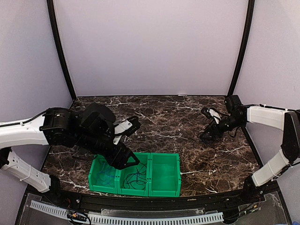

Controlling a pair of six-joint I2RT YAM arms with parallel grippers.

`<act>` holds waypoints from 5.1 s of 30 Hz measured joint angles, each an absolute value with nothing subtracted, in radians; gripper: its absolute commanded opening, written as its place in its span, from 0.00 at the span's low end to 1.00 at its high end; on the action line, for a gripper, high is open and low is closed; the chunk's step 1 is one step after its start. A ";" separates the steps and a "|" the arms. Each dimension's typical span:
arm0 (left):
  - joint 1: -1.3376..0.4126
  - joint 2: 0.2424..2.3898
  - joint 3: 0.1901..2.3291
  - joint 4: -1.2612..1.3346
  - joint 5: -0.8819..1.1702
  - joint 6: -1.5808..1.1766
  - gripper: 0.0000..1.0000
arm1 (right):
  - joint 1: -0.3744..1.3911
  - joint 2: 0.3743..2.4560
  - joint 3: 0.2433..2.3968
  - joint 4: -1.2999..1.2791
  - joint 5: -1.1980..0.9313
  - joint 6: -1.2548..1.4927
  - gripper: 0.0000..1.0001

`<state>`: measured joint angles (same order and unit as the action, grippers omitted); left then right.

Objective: Untangle the cables

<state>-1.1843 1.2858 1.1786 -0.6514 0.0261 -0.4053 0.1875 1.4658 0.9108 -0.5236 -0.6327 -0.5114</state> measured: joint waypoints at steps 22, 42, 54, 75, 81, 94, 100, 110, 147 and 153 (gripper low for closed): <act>-1.282 1.507 1.112 -0.607 -0.086 -0.244 0.00 | 0.200 1.502 0.911 -0.541 -0.655 -0.527 0.72; -1.204 1.594 0.990 -0.413 -0.164 -0.300 0.16 | 0.196 1.545 0.959 -0.527 -0.521 -0.481 0.70; -1.204 1.519 1.142 -0.605 -0.178 -0.299 0.65 | 0.044 1.594 1.105 -0.576 -0.529 -0.469 0.68; -1.180 1.557 1.355 -0.533 -0.190 -0.190 0.65 | 0.013 1.720 1.134 -0.628 -0.454 -0.494 0.24; -1.173 1.604 1.377 -0.433 -0.212 -0.191 0.68 | 0.013 1.741 1.135 -0.634 -0.474 -0.509 0.00; -1.149 1.998 1.752 -0.085 -0.195 -0.186 0.69 | 0.044 1.370 1.160 -0.730 -0.570 -0.567 0.00; -1.148 2.098 1.768 0.066 -0.124 -0.187 0.68 | 0.059 1.292 1.200 -0.830 -0.667 -0.572 0.00; -1.148 2.143 1.787 0.310 -0.023 -0.216 0.61 | 0.108 1.282 1.240 -0.908 -0.776 -0.592 0.00; -1.137 2.100 1.893 0.381 -0.043 -0.274 0.00 | 0.125 1.402 0.894 -0.522 -0.801 -0.585 0.51; -1.137 2.092 1.909 0.383 -0.042 -0.274 0.00 | 0.126 1.563 0.907 -0.475 -0.752 -0.548 0.28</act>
